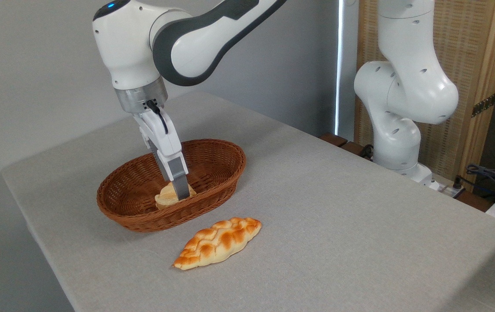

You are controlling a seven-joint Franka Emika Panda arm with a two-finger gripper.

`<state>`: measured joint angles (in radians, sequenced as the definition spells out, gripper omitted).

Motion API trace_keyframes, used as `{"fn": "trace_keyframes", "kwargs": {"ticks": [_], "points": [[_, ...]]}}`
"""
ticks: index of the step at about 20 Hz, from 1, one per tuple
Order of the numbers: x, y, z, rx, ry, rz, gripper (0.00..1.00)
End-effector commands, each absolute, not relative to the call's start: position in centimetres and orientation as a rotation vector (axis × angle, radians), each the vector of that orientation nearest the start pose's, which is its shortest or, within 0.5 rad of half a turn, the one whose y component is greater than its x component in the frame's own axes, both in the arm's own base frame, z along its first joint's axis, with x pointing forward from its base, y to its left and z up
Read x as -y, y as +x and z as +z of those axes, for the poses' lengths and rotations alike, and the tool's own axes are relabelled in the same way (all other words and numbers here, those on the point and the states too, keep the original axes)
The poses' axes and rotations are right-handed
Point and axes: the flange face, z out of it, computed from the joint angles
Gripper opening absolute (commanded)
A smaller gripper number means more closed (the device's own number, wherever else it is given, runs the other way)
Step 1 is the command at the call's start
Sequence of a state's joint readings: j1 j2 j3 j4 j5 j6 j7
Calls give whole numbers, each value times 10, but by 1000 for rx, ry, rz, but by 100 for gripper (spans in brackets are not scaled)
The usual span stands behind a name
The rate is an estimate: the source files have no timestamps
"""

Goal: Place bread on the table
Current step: 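Descend onto the round bun and close the gripper around it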

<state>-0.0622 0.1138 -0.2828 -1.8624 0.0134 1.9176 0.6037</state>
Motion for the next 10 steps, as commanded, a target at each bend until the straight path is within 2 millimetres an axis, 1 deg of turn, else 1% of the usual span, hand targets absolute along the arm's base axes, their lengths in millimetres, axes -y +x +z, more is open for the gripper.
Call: {"fn": "trace_keyframes", "kwargs": {"ticks": [1,3,4,6,7,8,9,10], "points": [[201,553,444,-1449,-2774,94,100],[206,552,439,-1442,-2777,105,99],[205,553,439,-1443,-2766,106,87],[204,553,439,-1445,-2747,105,59],[204,553,439,-1447,-2746,108,37],[205,553,439,-1449,-2743,108,26],[204,553,439,-1449,-2743,108,22],[204,553,439,-1449,-2743,108,21]]}}
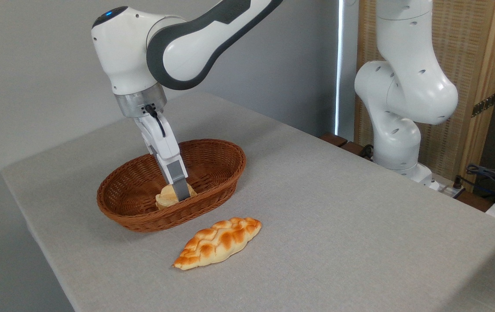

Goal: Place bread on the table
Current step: 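Descend onto the round bun and close the gripper around it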

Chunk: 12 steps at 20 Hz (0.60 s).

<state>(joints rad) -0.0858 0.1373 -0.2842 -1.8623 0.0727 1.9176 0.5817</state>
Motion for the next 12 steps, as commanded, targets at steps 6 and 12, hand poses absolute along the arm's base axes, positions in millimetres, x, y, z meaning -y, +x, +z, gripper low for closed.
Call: {"fn": "trace_keyframes", "kwargs": {"ticks": [6,12], "points": [[205,553,439,-1455,-2740,108,22],[205,553,443,-1445,-2751,98,23]]}}
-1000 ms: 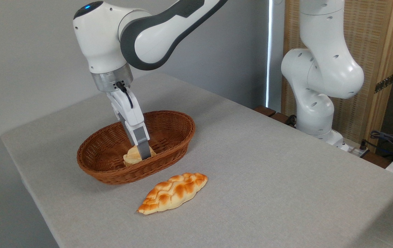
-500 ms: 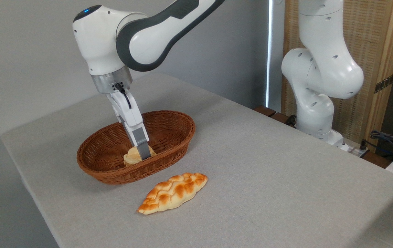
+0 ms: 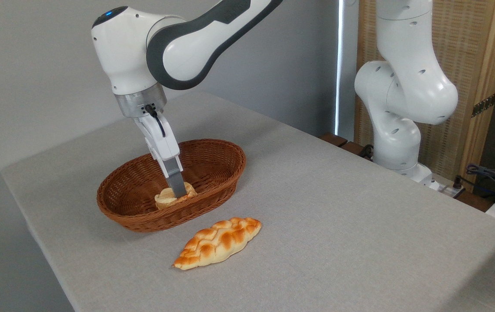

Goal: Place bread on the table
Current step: 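Lift the gripped bun up out of the basket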

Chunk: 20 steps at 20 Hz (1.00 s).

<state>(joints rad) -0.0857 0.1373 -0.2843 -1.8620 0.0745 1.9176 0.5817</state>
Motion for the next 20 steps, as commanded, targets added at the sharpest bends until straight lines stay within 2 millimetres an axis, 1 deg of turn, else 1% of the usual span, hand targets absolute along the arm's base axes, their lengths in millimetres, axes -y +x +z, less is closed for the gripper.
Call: {"fn": "trace_keyframes", "kwargs": {"ticks": [1,2,3,5,8,10,12,13,15,16,17,18,20], "points": [[206,552,447,-1441,-2757,86,26],[206,551,450,-1431,-2763,77,26],[208,550,458,-1420,-2767,54,26],[218,549,469,-1433,-2759,21,26],[231,541,481,-1390,-2775,-11,26],[232,540,493,-1391,-2769,-43,26],[223,540,505,-1367,-2773,-75,26],[209,541,514,-1329,-2785,-84,26],[169,549,529,-1234,-2810,-113,27],[144,556,530,-1170,-2833,-110,29],[128,559,531,-1132,-2845,-110,30],[108,564,528,-1113,-2844,-98,33],[81,569,522,-1127,-2839,-72,33]]}}
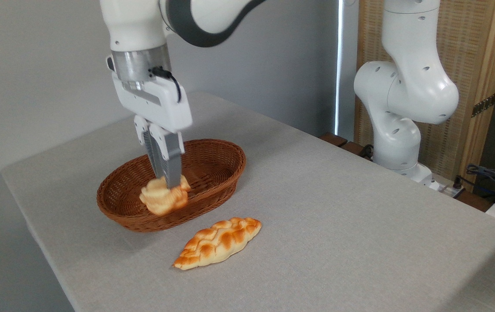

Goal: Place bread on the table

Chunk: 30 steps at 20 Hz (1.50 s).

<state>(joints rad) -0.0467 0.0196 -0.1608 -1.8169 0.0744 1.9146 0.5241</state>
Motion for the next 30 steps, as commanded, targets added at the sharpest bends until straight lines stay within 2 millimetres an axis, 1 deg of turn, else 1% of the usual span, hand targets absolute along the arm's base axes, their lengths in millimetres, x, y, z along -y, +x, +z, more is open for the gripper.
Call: {"fn": "trace_keyframes", "kwargs": {"ticks": [1,2,3,4,6,8,12,14,16,18,20,22,23,24,26,27,30], "points": [[60,572,514,-1105,-2851,-44,45],[48,570,505,-1112,-2855,-5,63],[40,569,495,-1126,-2856,34,87],[24,568,483,-1104,-2870,73,100],[19,564,459,-1100,-2884,151,100],[19,562,443,-1105,-2886,201,100],[20,564,445,-1106,-2885,193,100],[22,566,455,-1108,-2878,148,100],[30,574,482,-1112,-2862,60,100],[34,575,506,-1115,-2856,-14,100],[39,583,541,-1108,-2848,-128,100],[48,587,565,-1103,-2898,-229,100],[59,587,572,-1114,-2925,-270,100],[72,587,588,-1125,-2970,-336,100],[94,584,590,-1178,-2963,-345,100],[102,582,590,-1206,-2955,-332,100],[107,572,580,-1241,-2980,-192,100]]}}
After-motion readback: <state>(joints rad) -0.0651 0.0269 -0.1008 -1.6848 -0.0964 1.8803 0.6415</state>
